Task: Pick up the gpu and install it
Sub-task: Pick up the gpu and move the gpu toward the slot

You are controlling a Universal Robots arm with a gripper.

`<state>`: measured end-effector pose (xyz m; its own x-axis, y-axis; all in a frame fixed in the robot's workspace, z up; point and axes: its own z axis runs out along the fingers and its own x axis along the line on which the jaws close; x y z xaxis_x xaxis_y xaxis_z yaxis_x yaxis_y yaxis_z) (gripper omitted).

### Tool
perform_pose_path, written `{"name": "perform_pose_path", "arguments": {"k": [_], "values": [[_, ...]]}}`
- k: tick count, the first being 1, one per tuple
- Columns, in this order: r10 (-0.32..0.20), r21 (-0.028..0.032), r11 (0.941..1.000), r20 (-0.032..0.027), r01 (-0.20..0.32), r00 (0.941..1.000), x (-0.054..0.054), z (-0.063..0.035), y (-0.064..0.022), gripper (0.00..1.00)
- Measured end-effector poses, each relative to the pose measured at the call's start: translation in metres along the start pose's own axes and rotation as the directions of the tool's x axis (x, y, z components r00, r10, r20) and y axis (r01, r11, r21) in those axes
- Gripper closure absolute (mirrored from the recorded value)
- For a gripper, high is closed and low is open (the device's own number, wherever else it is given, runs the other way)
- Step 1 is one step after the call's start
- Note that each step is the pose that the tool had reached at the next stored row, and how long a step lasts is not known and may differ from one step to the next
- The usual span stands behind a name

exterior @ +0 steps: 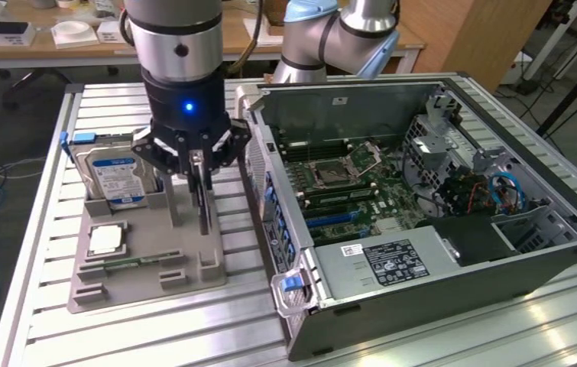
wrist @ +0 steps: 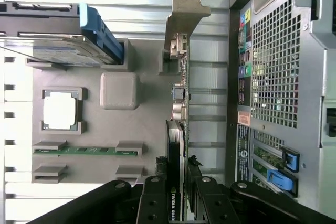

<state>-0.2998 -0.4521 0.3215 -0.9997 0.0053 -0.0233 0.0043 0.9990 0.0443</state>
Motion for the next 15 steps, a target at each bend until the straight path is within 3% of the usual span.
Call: {"name": "perform_pose_path", "arguments": {"k": [15], "values": [[0.0,0.0001,1.0,0.0,0.0,1.0,-0.001,-0.0548,0.0024,0.74]]}}
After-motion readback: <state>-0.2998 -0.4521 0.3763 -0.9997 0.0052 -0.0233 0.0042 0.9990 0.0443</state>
